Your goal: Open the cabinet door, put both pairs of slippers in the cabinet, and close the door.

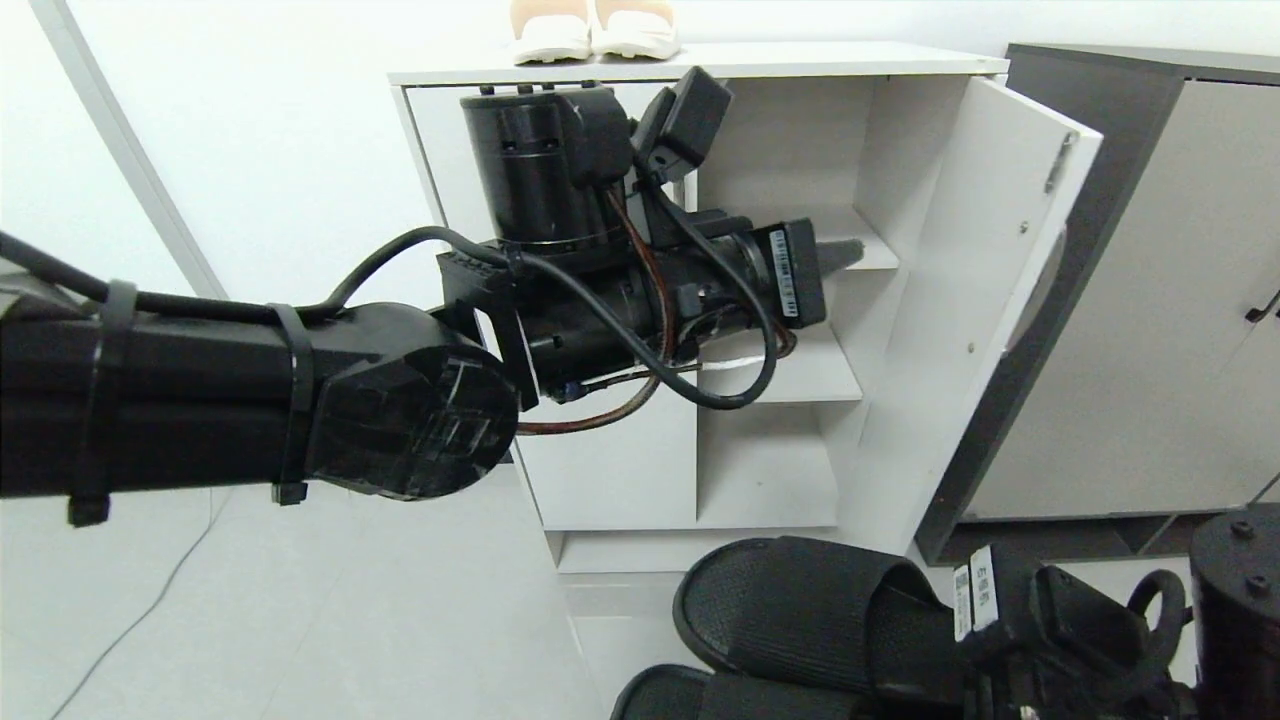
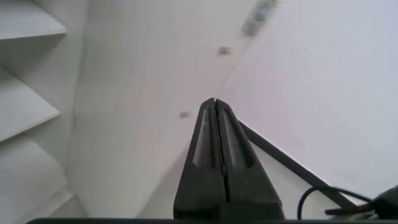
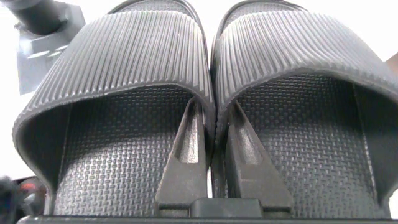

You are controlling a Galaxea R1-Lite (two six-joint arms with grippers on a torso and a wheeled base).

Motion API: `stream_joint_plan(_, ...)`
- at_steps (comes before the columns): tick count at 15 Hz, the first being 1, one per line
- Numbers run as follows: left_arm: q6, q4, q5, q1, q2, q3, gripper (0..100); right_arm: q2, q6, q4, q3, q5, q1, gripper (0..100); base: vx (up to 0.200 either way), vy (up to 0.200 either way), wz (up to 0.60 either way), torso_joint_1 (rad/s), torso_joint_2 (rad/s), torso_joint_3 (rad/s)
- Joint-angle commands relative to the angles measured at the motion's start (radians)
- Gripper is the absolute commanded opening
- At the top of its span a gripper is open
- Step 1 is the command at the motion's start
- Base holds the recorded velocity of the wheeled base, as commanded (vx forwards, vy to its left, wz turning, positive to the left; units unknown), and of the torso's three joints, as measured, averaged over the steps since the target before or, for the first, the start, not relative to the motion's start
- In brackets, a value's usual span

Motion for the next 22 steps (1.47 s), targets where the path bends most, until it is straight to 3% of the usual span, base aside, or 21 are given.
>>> stream_joint_plan(1, 0.001, 0.002, 0.007, 0.051, -0.057, 0.039, 0, 0.024, 0.003, -0.001, -0.017, -0.006, -0.021, 0, 0.0, 0.0, 0.0, 0.0, 0.0, 0.0)
stream_joint_plan(2, 0.001, 0.002, 0.013, 0.069, -0.078, 0.055, 0, 0.037, 0.005, -0.001, -0.029, -0.019, -0.041, 0, 0.0, 0.0, 0.0, 0.0, 0.0, 0.0)
stream_joint_plan(5, 0.007, 0.011, 0.062, 0.181, -0.273, 0.2, 0, 0.132, 0.118, -0.001, -0.125, -0.189, -0.08, 0, 0.0, 0.0, 0.0, 0.0, 0.0, 0.0)
stream_joint_plan(8, 0.033, 0.114, 0.188, 0.239, -0.555, 0.447, 0, 0.219, 0.193, -0.038, -0.205, -0.371, -0.106, 0, 0.0, 0.0, 0.0, 0.0, 0.0, 0.0)
stream_joint_plan(10, 0.099, 0.238, 0.326, 0.276, -0.772, 0.569, 0, 0.276, 0.204, -0.081, -0.237, -0.447, -0.153, 0, 0.0, 0.0, 0.0, 0.0, 0.0, 0.0)
stream_joint_plan(12, 0.139, 0.364, 0.41, 0.308, -0.934, 0.622, 0, 0.319, 0.212, -0.11, -0.26, -0.494, -0.178, 0, 0.0, 0.0, 0.0, 0.0, 0.0, 0.0)
stream_joint_plan(14, 0.216, 0.588, 0.521, 0.431, -1.164, 0.639, 0, 0.356, 0.21, -0.152, -0.268, -0.545, -0.184, 0, 0.0, 0.0, 0.0, 0.0, 0.0, 0.0)
stream_joint_plan(16, 0.265, 0.704, 0.603, 0.564, -1.33, 0.673, 0, 0.357, 0.207, -0.156, -0.27, -0.56, -0.182, 0, 0.0, 0.0, 0.0, 0.0, 0.0, 0.0)
stream_joint_plan(19, 0.277, 0.724, 0.62, 0.663, -1.52, 0.831, 0, 0.357, 0.207, -0.156, -0.27, -0.56, -0.182, 0, 0.0, 0.0, 0.0, 0.0, 0.0, 0.0)
stream_joint_plan(20, 0.277, 0.724, 0.619, 0.722, -1.608, 0.929, 0, 0.357, 0.207, -0.156, -0.27, -0.56, -0.181, 0, 0.0, 0.0, 0.0, 0.0, 0.0, 0.0)
stream_joint_plan(22, 0.279, 0.723, 0.614, 0.77, -1.718, 1.067, 0, 0.357, 0.207, -0.156, -0.27, -0.562, -0.176, 0, 0.0, 0.0, 0.0, 0.0, 0.0, 0.0)
